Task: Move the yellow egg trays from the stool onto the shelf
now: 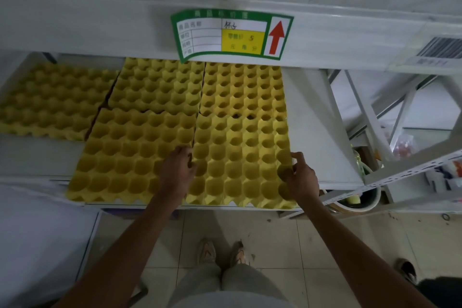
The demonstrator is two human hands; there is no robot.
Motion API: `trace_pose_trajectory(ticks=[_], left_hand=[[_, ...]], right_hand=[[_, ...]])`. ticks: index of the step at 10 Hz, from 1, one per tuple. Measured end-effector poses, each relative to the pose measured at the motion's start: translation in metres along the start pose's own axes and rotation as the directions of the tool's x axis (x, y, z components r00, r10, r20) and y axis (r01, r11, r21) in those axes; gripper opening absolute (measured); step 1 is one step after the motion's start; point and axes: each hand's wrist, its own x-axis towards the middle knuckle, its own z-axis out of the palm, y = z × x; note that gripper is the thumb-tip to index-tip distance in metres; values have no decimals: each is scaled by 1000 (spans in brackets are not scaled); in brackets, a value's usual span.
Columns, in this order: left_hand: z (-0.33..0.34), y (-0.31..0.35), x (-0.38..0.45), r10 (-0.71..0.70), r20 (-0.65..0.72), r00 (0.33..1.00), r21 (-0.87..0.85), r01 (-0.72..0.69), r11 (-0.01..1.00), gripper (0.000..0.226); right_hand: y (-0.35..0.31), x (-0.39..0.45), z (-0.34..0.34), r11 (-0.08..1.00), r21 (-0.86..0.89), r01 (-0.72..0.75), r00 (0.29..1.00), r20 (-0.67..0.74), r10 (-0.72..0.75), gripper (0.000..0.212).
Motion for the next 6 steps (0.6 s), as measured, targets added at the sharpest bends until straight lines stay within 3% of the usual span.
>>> trace_pose_trajectory(ticks=[2,4,6], left_hand=[[2,-1,1,0,-53,999,26,1,1000,40],[-27,11,-8,15,66,998,22,-16,1000,34],[-83,36,-86,-33,31,999,94,30,995,65]], right_hand=[[-2,2,-3,996,-83,30,1000,11,-30,34],[-14,-3,-29,980,-194,41,991,133,-15,53],[-12,-46,-95,942,-236,238,965,164,-203,71]])
